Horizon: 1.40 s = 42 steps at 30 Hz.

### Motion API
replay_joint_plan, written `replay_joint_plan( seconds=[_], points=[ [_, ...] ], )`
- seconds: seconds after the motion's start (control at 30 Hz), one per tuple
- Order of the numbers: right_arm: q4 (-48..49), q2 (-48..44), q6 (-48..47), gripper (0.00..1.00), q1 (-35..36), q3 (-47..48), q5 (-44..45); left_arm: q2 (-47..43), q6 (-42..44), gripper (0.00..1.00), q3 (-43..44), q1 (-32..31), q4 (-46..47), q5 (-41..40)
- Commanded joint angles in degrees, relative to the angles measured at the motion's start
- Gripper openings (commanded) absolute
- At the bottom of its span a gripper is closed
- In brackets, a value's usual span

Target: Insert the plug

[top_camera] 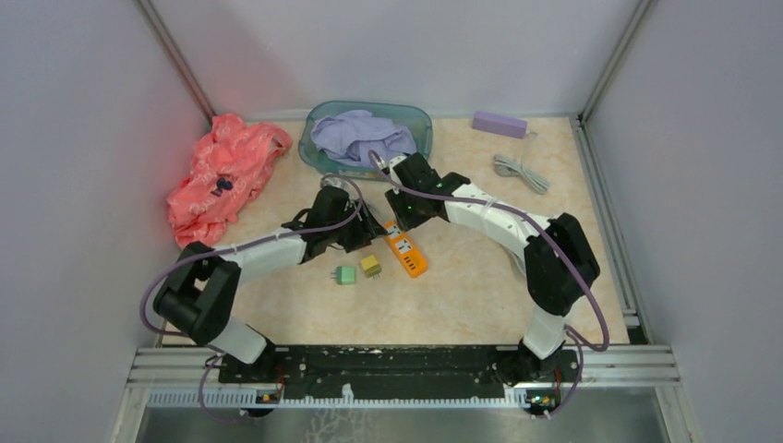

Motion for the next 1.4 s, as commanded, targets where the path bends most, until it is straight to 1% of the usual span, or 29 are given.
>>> replay_joint_plan(
  seconds=[0.0,0.3,0.53,0.87,1.07,1.37],
  points=[
    [0.2,1.3,1.7,0.0,-0.2,4.1,-0.5,3.6,0.2,0.65,2.3,-0.8,1.8,1.1],
    [6.0,2.0,1.0,0.0,-0.2,1.3,0.1,7.1,-1.1,0.59,3.3,-0.9,3.1,1.7],
    [7.1,3.8,1.0,0.0,-0.2,1.1,-0.1,10.2,-1.3,0.55,4.5,-0.9,3.6,2.7],
    [6.6,5.4,1.5,0.0,-0.2,0.6,-0.6,12.6,-1.3,0.47,4.5,-0.9,3.8,2.7],
    [5.5,6.1,1.8,0.0,-0.2,0.6,0.7,13.0,-1.5,0.44,3.9,-0.9,3.7,2.3],
    [4.6,7.6,1.6,0.0,-0.2,0.3,1.0,12.9,-1.7,0.44,3.5,-0.9,3.7,2.2]
  ],
)
